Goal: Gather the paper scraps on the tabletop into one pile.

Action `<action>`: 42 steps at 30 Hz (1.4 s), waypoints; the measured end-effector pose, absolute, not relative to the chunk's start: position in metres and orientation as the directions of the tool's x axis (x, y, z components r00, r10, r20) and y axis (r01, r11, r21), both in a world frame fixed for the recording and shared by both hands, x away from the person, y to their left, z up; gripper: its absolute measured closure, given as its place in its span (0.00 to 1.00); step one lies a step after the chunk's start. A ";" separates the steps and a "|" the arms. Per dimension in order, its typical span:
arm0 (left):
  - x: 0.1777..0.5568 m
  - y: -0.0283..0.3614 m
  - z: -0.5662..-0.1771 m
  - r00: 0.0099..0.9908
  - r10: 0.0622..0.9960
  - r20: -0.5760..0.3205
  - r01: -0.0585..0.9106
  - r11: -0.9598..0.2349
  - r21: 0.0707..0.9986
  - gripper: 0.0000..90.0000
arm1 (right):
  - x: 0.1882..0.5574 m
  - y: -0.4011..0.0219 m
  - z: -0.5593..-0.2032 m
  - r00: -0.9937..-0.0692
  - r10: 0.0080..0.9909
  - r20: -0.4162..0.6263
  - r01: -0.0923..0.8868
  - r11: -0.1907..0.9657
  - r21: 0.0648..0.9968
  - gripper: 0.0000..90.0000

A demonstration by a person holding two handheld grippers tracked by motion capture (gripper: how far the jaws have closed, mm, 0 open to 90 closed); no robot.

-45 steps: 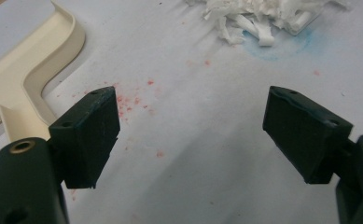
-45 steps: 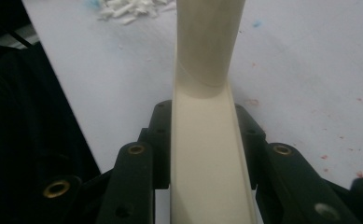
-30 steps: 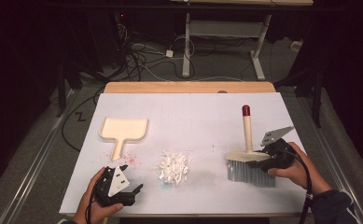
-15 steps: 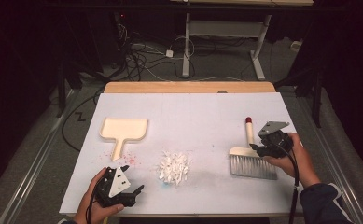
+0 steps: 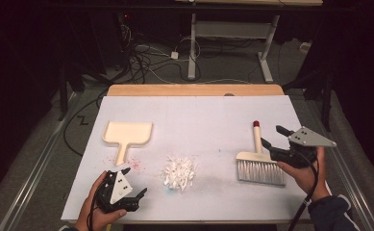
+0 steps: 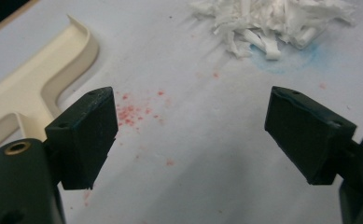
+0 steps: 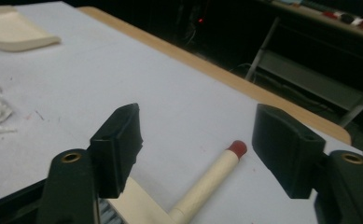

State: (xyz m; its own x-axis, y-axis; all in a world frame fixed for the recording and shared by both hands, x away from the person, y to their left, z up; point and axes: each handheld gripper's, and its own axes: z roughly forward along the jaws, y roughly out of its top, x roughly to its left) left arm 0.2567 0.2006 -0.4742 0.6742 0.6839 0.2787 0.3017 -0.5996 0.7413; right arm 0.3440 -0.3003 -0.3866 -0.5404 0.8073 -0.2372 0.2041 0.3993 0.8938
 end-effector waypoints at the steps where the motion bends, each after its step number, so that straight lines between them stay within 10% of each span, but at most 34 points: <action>1: 0.257 0.199 -0.473 0.676 0.682 0.278 0.293 -0.596 0.748 0.18 | 0.342 -0.300 -0.387 -0.545 0.804 -0.236 0.210 0.403 0.891 0.33; 42: 0.253 0.197 -0.472 0.673 0.686 0.278 0.262 -0.572 0.778 0.18 | 0.264 -0.290 -0.429 -0.561 0.769 -0.308 0.149 0.459 0.876 0.25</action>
State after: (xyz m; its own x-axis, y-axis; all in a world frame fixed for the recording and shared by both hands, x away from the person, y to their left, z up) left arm 0.2526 0.1967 -0.4725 0.6726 0.6860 0.2776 0.2619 -0.5715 0.7777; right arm 0.2644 -0.2901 -0.4289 -0.5607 0.7688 -0.3076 0.1486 0.4589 0.8760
